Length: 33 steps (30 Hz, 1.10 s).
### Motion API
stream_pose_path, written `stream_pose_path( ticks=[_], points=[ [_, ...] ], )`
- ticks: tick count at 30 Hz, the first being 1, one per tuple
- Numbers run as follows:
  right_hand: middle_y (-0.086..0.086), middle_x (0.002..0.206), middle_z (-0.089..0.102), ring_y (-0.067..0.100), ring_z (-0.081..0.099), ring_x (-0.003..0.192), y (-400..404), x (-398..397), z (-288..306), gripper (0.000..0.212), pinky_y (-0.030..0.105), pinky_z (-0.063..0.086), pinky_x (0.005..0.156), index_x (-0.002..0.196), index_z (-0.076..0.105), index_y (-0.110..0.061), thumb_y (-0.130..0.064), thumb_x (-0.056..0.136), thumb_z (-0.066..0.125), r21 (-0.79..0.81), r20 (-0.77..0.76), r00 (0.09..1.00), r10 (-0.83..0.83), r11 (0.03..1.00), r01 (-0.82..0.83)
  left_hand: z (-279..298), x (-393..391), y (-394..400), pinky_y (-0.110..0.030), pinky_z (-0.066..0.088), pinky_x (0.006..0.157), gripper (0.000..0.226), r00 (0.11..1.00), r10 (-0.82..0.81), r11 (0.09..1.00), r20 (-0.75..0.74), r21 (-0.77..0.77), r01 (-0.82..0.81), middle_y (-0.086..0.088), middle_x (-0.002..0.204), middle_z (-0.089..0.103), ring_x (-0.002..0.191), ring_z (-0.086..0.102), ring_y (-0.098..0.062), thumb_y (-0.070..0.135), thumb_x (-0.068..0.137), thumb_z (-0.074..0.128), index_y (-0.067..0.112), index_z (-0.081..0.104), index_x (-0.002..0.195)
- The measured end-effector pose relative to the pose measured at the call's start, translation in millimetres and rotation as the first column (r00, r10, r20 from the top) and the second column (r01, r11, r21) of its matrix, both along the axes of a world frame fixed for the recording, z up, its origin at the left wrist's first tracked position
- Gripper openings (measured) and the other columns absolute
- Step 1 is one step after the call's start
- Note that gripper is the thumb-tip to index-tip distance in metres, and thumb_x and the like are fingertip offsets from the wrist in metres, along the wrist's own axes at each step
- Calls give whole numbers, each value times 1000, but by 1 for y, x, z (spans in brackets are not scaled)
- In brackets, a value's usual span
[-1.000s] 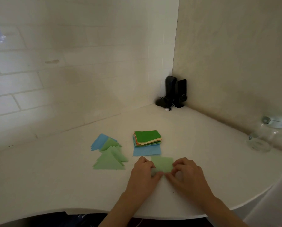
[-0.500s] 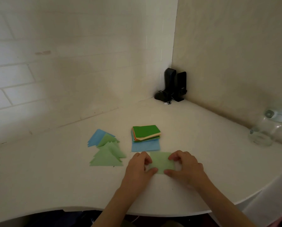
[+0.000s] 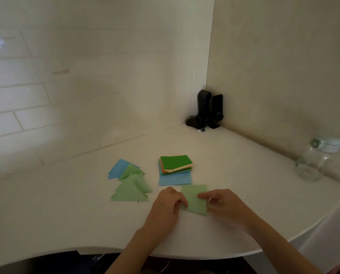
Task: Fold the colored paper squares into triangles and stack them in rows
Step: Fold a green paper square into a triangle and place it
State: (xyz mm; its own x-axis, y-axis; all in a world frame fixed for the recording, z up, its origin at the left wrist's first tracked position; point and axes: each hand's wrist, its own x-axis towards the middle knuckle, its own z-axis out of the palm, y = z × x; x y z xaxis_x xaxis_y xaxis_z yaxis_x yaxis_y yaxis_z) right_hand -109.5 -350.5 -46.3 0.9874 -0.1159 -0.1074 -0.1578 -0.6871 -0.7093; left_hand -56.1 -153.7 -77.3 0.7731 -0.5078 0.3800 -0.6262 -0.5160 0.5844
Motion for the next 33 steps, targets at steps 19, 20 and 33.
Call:
stream_pose_path(
  ticks=[19,20,33],
  points=[
    [-16,93,54,4,51,77,31,-42,5,33,28,45,82,103,55,-43,-30,73,62,-190,206,978,32,982,7,0,-40,0,-26,40,57,17,946,128,980,298,106,-166,8,76,55,68,50,-12,22,74,41,23,57,73],
    [-15,95,50,1,48,81,28,-40,4,30,29,43,83,104,56,-43,-36,76,64,-256,211,977,36,966,20,0,-37,4,-26,40,57,16,941,134,978,312,110,-176,10,75,56,68,51,-12,22,74,42,24,58,72],
    [-11,90,52,2,49,85,33,-13,-8,12,33,42,87,76,64,-45,-52,82,58,-267,175,984,-43,960,89,-8,-5,31,-33,44,65,13,939,304,949,161,34,-313,9,77,56,77,49,-16,35,72,72,24,64,71]
  ],
)
